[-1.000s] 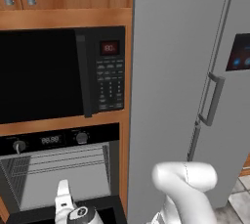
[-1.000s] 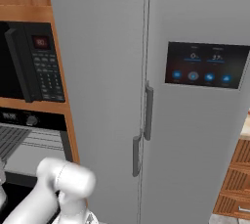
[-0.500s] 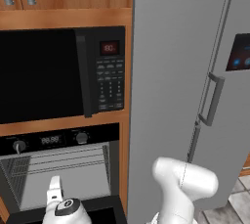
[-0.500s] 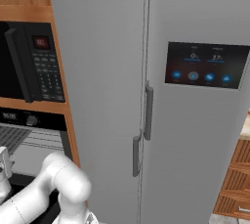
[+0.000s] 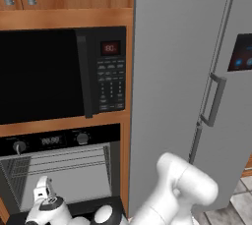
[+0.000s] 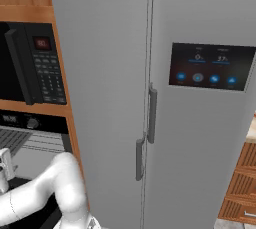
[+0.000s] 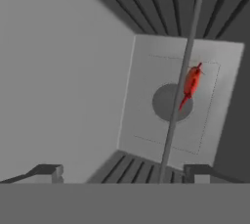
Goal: Take the fish from the oven and place it on the plate on the counter.
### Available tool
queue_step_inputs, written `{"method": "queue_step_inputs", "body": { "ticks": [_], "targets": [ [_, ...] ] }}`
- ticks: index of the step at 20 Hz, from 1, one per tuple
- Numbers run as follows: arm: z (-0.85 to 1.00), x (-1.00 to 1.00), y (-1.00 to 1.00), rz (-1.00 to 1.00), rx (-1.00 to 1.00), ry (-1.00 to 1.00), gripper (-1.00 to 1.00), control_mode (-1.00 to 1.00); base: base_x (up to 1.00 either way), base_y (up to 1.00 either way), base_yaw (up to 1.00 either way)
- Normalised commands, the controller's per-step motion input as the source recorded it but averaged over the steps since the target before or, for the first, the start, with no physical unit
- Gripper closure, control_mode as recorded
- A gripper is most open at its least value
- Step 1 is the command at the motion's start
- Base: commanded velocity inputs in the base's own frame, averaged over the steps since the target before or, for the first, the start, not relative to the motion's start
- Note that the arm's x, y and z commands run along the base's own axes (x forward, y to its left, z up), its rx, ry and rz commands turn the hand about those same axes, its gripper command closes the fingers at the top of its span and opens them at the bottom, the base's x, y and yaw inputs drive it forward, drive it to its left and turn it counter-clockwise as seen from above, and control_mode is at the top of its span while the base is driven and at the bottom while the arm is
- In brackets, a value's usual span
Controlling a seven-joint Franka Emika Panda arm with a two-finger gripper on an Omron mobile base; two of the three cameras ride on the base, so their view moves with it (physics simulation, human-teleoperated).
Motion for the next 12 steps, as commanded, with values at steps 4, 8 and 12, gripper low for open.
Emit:
{"method": "queue_step_inputs", "body": {
  "ticks": [4,8,12],
  "targets": [
    [-0.95,0.9,0.75,-0.06,-0.14,0.0,-1.0,-1.0,0.0,0.0,0.0],
    [-0.69,0.17,0.21,0.0,-0.09,0.0,-1.0,-1.0,0.0,0.0,0.0],
    [-0.56,0.03,0.0,0.02,-0.05,0.0,-1.0,-1.0,0.0,0.0,0.0]
  ]
}}
